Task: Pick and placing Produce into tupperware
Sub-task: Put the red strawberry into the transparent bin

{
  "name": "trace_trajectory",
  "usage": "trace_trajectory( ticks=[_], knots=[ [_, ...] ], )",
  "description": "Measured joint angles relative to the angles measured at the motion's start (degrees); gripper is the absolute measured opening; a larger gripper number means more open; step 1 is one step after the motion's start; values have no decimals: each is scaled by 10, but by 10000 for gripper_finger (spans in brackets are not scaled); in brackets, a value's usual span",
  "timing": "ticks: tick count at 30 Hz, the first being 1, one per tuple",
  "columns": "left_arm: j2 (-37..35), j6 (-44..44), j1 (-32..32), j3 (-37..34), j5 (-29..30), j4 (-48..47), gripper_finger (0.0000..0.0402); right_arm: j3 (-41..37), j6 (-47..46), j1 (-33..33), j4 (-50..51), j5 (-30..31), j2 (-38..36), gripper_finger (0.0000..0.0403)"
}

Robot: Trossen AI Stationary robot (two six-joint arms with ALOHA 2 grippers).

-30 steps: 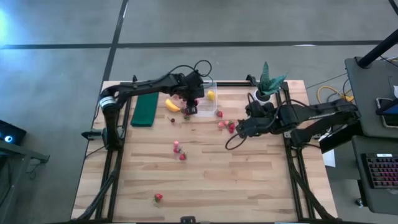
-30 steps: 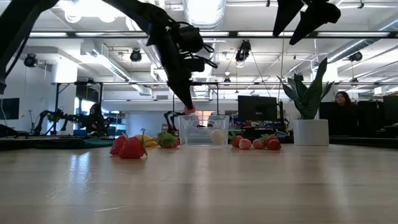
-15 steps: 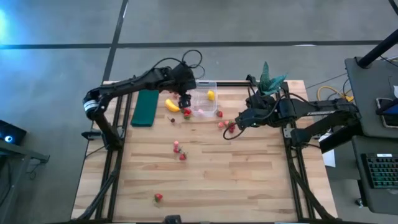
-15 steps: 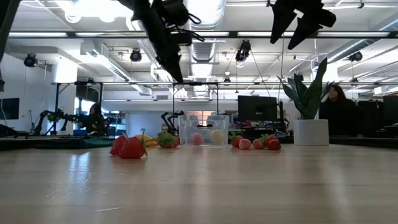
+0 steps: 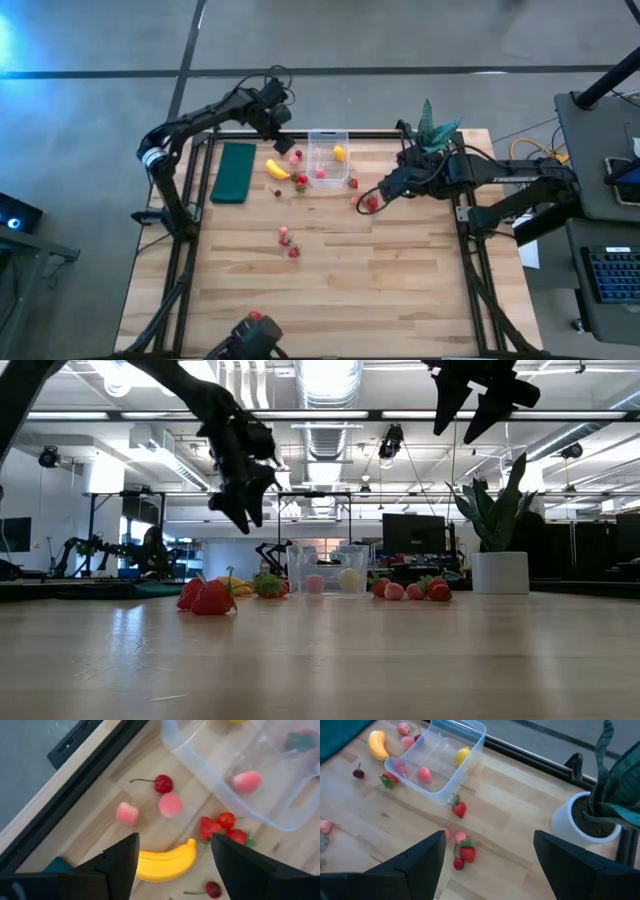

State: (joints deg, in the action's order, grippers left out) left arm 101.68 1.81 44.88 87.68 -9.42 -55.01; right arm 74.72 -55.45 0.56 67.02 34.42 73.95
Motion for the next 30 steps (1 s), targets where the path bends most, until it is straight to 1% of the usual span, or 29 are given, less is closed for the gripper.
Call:
trace_trajectory(
  ticks=[4, 9, 11, 14, 18, 23, 28, 30],
  knots=[
    [8, 22, 0, 0, 3, 6, 233, 0, -11, -19, 0, -13, 0, 295],
    [15, 48, 0, 0, 56, 4, 233, 0, -12, -33, 0, -26, 0, 294],
    [15, 46, 1, 0, 59, 3, 233, 0, -12, -38, 0, -41, 0, 293],
    [3, 45, -4, 0, 35, -11, 233, -4, -3, -58, 0, -82, 6, 293],
    [-29, 45, -23, 0, -4, -11, 233, -20, 47, -99, -1, -134, 37, 293],
    [-78, 22, -54, 0, -7, -10, 233, -48, 115, -139, -11, -219, 88, 293],
    [-127, -1, -80, 0, -7, -8, 233, -75, 170, -146, -61, -270, 134, 292],
    [-144, -12, -85, 0, -7, -7, 233, -87, 183, -146, -96, -297, 150, 292]
  ],
)
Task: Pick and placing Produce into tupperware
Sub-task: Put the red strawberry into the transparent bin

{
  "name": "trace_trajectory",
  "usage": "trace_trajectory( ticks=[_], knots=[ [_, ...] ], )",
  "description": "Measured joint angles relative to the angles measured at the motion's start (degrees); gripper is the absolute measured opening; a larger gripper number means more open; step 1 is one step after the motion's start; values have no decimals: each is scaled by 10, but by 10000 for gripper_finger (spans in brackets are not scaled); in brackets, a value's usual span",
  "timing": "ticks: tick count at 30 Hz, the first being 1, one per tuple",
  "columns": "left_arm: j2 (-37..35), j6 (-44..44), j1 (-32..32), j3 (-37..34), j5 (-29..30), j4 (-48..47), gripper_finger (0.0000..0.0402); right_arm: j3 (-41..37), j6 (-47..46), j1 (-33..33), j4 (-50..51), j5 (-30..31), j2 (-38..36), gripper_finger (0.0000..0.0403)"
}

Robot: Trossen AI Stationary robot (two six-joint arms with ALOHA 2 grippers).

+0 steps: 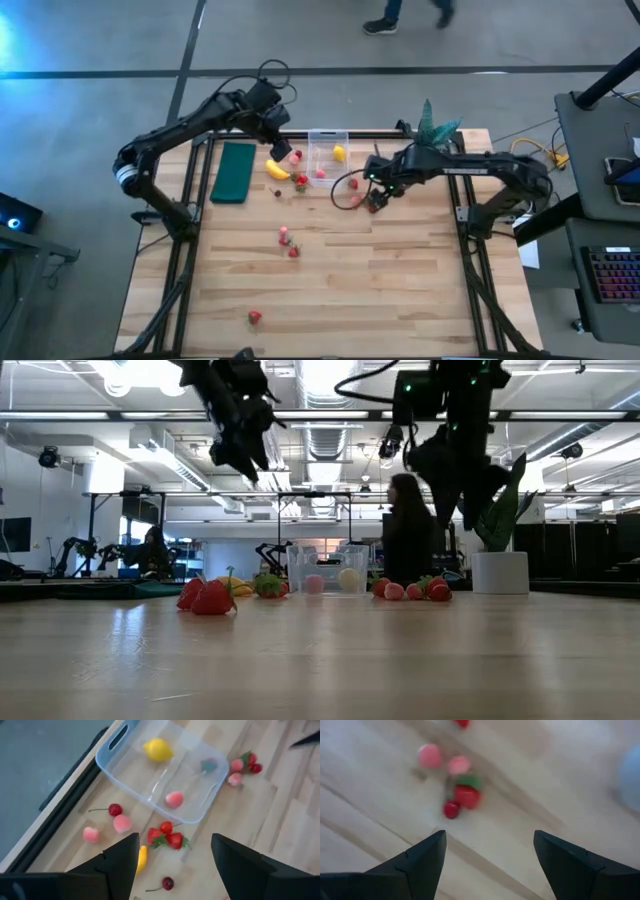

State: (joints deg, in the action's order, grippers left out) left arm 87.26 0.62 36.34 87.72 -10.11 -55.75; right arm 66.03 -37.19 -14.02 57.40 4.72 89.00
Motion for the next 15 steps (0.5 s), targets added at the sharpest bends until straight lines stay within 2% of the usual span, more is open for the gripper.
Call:
trace_trajectory(
  ticks=[4, 8, 15],
  knots=[
    [-25, -8, -6, 0, 0, 2, 233, -18, 8, 0, -54, -18, 29, 291],
    [-36, -19, -7, 0, 1, 2, 233, -31, 8, 0, -63, -19, 49, 284],
    [-36, -20, -8, 0, 1, 2, 233, -64, 8, 1, -114, -28, 56, 260]
  ],
)
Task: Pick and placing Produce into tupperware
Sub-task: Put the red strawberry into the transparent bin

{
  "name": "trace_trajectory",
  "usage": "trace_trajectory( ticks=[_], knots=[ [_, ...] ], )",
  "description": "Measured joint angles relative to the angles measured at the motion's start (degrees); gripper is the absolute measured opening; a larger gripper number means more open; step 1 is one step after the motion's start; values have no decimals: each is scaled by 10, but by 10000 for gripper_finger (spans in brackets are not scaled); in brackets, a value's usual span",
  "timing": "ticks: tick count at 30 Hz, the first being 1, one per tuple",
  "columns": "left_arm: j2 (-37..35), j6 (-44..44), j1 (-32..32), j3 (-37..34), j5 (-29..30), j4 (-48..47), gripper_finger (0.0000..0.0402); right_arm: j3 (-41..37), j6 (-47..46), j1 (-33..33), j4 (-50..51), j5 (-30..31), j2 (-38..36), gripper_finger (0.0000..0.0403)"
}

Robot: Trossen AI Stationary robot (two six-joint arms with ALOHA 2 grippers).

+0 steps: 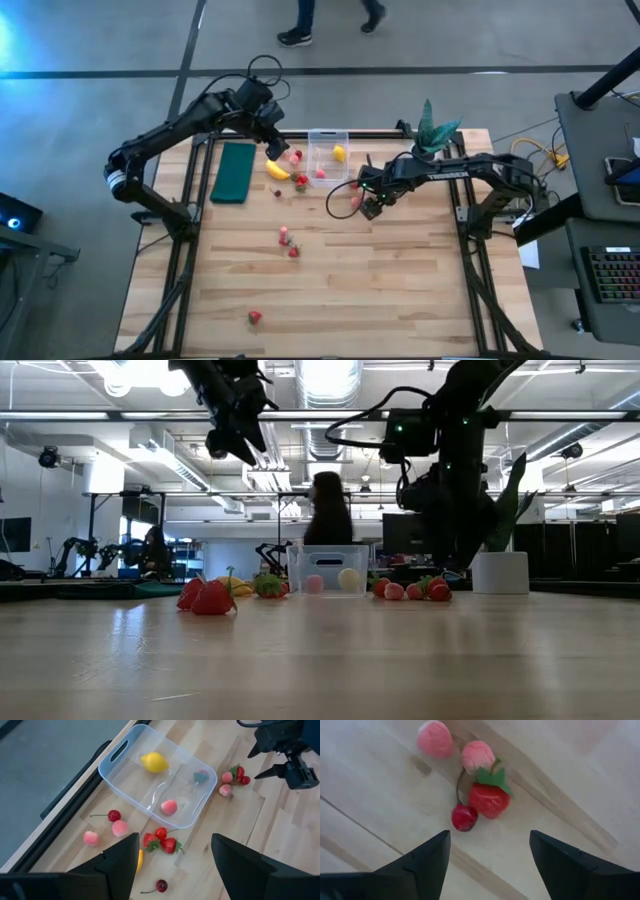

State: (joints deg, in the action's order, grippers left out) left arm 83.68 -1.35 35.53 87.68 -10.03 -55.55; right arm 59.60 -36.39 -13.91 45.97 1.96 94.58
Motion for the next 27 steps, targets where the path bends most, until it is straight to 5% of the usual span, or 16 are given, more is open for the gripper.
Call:
trace_trajectory(
  ticks=[27],
  knots=[
    [5, 0, -5, 0, 0, 1, 233, -13, 5, -4, -84, 24, 50, 212]
  ],
)
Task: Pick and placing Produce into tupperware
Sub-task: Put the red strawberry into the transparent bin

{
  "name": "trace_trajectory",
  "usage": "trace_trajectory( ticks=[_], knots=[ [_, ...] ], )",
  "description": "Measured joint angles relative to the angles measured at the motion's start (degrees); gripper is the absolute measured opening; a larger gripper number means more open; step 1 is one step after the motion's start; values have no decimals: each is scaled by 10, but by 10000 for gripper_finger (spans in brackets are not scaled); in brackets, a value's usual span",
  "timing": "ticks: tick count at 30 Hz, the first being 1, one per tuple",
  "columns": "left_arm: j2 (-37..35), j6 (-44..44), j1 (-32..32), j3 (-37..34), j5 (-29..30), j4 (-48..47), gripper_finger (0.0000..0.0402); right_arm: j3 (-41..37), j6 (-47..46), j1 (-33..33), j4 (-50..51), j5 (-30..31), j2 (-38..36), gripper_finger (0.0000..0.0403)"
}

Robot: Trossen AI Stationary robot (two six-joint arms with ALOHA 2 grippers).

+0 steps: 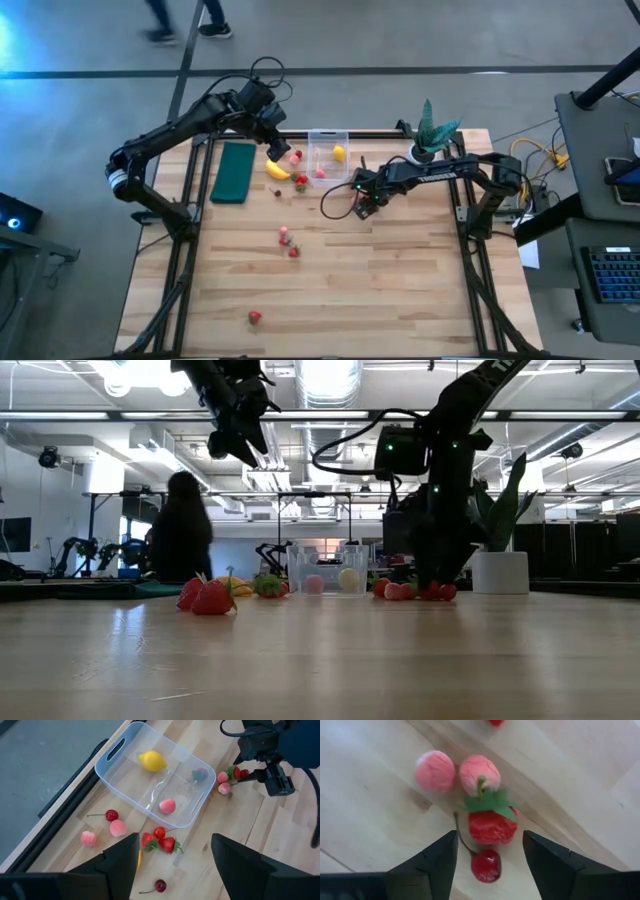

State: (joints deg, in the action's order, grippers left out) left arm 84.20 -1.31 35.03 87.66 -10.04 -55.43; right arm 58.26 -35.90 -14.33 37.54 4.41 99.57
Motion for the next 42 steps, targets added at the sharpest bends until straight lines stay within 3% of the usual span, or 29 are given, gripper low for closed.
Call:
trace_trajectory(
  ticks=[10, 25, 35, 42],
  knots=[
    [0, 1, 0, 0, 0, 8, 233, -1, 15, -8, -32, 2, 0, 154],
    [0, 1, -2, 0, 0, 8, 233, 4, 23, -9, -34, 0, -8, 126],
    [0, 0, -3, 0, 0, 9, 233, 102, 49, -16, -40, 22, -78, 127],
    [0, 1, -24, -1, 0, 8, 233, 208, 119, -76, -38, -25, 1, 128]
  ],
)
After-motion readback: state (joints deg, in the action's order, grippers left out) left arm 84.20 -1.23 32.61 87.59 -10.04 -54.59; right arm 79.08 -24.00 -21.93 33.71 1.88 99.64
